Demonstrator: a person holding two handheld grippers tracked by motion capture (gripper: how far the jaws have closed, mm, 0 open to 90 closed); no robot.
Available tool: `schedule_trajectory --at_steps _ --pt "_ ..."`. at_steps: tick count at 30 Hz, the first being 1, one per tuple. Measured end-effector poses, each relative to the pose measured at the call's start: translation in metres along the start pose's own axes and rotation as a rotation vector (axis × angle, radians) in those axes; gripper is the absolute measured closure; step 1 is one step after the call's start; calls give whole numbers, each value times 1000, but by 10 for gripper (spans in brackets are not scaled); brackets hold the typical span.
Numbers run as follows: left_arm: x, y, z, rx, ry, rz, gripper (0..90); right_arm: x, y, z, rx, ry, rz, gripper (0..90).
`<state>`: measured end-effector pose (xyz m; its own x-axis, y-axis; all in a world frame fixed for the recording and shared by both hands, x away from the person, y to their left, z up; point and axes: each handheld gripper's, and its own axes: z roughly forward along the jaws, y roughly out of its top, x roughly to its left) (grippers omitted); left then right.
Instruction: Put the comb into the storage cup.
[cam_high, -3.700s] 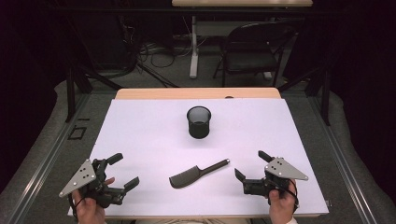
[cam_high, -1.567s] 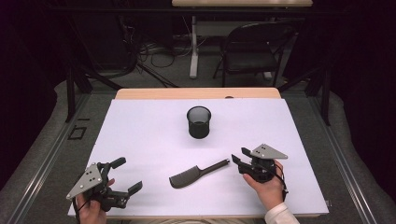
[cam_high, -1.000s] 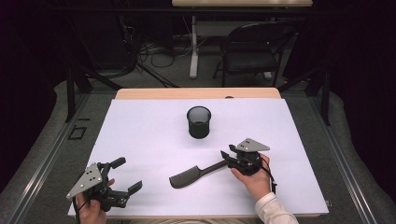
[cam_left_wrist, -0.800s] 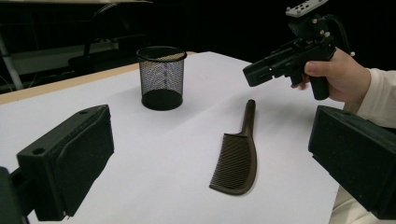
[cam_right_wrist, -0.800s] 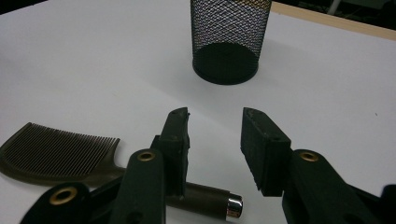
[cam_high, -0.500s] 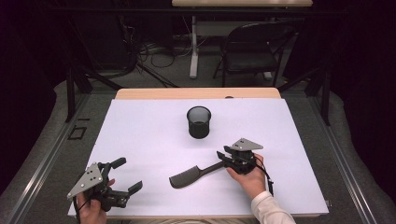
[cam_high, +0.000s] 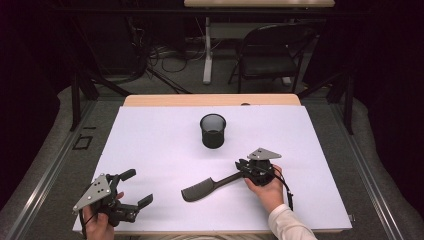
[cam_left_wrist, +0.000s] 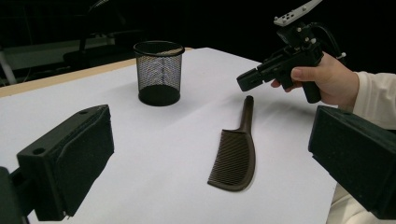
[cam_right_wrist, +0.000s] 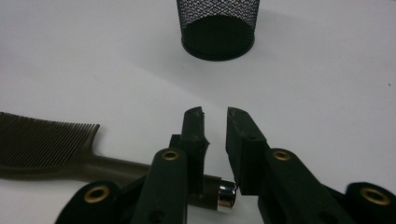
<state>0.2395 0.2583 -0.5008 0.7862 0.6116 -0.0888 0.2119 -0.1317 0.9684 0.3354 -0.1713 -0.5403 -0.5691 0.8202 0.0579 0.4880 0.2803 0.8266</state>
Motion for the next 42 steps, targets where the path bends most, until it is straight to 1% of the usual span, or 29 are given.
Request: schedule_trajectory --at_steps 1,7,8,11,19,21,25,34,42 --pt "0 0 0 1 1 1 4 0 0 1 12 4 -1 818" --pt "0 -1 1 1 5 -2 4 -1 -2 3 34 7 -3 854" --pt "0 -1 1 4 5 -1 4 -2 -2 4 42 6 -4 879" --pt "0 -1 1 6 2 -2 4 -2 -3 5 56 10 -4 899" --pt "1 -2 2 6 0 -6 4 -2 -5 10 80 13 -8 900" --pt "1 -2 3 9 -1 -7 4 -2 -6 13 91 12 -18 900" --pt "2 -2 3 10 1 -10 4 -3 -7 15 102 19 -20 900" --pt "3 -2 2 10 0 -9 4 -2 -8 15 114 24 -21 900" --pt "3 -3 2 10 -1 -11 4 -1 -12 14 136 34 -16 900"
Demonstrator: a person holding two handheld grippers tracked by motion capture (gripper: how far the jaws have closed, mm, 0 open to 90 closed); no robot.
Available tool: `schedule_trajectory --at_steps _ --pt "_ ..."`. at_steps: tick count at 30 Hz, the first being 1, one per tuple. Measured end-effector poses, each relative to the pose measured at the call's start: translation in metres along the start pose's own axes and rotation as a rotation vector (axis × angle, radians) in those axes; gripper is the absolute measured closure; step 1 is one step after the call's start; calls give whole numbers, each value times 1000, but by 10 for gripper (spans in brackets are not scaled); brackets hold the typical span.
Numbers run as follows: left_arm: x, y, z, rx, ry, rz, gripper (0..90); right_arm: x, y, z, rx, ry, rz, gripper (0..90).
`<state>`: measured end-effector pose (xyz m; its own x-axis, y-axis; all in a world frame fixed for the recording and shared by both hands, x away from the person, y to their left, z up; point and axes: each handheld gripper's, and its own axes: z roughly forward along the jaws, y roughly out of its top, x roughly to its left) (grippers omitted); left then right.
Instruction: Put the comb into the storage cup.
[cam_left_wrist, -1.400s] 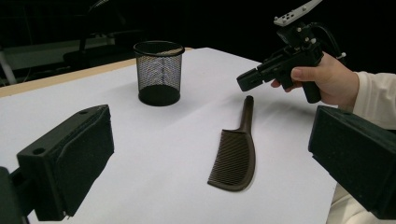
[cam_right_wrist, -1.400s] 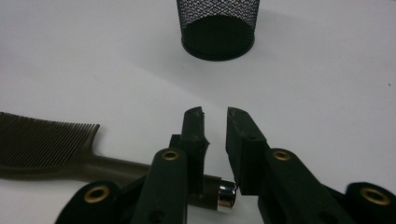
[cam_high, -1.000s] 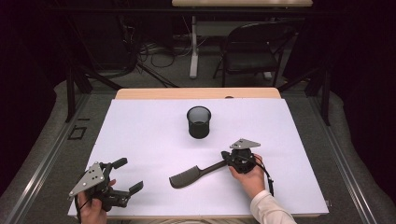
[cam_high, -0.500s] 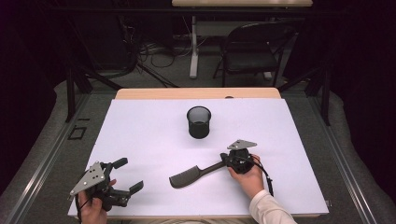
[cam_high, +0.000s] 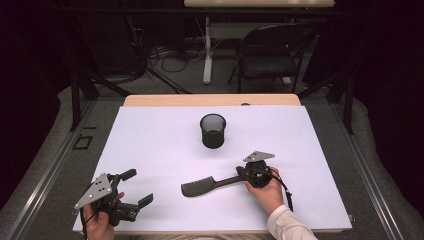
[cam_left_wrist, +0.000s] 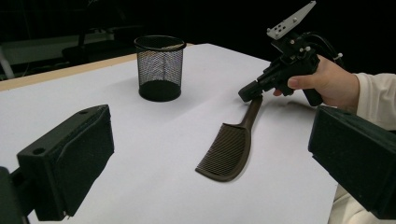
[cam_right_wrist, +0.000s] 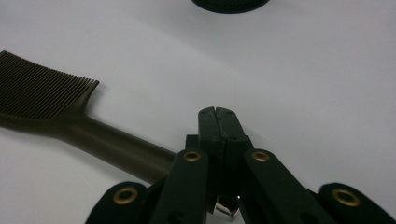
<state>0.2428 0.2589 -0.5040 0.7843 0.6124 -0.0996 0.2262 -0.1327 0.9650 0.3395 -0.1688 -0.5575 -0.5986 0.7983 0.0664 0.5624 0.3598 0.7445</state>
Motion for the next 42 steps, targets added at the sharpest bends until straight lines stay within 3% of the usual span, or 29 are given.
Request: schedule_trajectory --at_steps 42 --pt "2 -1 1 6 0 -10 5 20 -13 -12 72 54 -53 900"
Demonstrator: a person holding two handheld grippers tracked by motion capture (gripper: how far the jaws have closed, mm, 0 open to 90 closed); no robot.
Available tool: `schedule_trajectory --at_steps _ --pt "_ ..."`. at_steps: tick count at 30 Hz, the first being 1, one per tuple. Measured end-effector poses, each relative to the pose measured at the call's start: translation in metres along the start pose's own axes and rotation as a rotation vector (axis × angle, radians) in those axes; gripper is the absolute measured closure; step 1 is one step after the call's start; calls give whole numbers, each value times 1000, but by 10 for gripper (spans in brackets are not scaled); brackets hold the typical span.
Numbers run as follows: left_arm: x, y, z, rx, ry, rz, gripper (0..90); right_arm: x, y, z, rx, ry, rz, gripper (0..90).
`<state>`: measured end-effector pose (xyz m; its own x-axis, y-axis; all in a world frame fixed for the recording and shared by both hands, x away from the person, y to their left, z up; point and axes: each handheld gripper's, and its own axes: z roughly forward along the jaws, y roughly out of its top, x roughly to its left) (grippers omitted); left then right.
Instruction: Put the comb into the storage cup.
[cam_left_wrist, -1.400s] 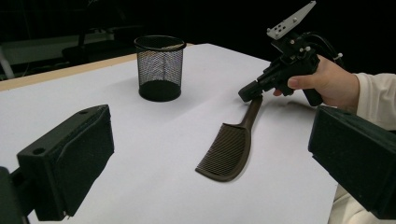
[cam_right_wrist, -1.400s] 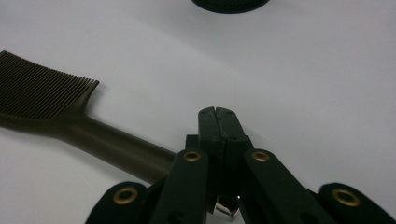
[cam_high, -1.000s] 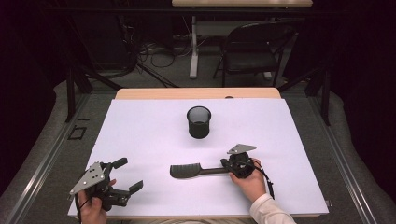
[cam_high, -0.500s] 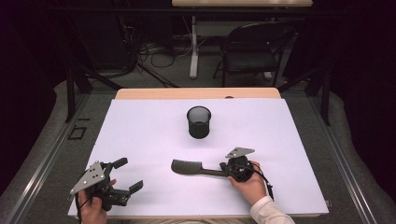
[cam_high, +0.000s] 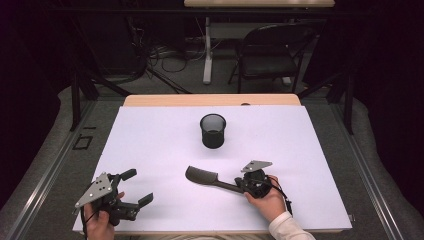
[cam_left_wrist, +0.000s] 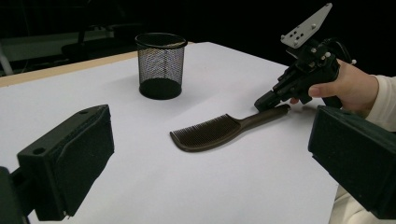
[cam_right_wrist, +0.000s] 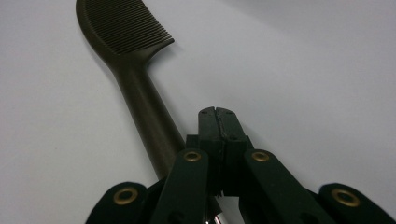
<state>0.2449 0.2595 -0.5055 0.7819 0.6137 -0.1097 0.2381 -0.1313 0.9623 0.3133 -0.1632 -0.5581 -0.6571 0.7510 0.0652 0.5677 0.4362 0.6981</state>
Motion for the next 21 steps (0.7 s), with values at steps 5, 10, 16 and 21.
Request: schedule_trajectory --at_steps 5,10,16,21 --pt "0 0 0 -1 -2 0 5 2 0 -1 8 5 -4 900" --pt "0 0 0 -1 -2 0 5 4 0 -1 8 11 -9 900" --pt "0 0 0 2 -1 -1 5 5 0 -1 17 19 -13 900" --pt "0 0 0 1 -1 -2 5 6 0 -1 19 20 -15 900"
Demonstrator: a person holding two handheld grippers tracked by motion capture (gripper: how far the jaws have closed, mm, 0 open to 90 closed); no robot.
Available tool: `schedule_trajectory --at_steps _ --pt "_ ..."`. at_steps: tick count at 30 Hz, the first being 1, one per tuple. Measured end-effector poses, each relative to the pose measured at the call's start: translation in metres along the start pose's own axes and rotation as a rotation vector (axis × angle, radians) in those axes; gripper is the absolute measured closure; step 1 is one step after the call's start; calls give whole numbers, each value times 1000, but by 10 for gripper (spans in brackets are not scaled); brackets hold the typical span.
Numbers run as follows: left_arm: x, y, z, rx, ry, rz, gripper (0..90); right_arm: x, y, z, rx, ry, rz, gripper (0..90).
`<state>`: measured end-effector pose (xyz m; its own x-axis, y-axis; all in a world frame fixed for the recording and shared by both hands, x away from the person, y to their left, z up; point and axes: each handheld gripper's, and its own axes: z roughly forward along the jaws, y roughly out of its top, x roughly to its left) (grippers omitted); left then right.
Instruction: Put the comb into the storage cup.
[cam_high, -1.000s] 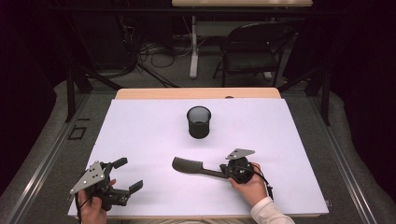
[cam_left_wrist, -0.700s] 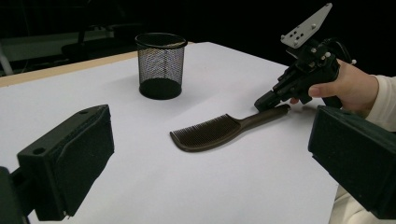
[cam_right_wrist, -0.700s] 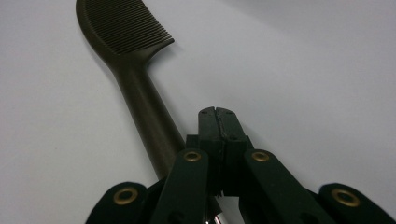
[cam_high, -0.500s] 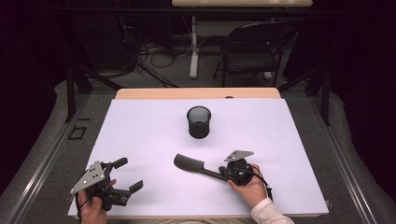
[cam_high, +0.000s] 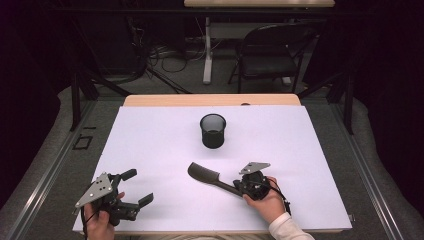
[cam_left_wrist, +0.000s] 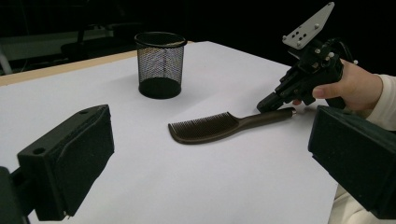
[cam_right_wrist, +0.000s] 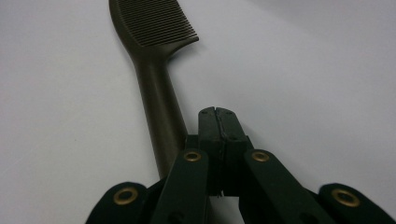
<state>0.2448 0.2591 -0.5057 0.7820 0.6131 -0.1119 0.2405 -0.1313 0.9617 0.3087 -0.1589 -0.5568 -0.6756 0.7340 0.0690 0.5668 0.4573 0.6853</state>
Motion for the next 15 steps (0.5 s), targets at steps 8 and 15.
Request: schedule_trajectory --at_steps 8,15 --pt "-1 0 0 -1 -2 -2 5 1 0 0 3 8 -1 900" --pt "-1 0 1 -1 -5 -7 5 0 0 0 -1 1 1 883"
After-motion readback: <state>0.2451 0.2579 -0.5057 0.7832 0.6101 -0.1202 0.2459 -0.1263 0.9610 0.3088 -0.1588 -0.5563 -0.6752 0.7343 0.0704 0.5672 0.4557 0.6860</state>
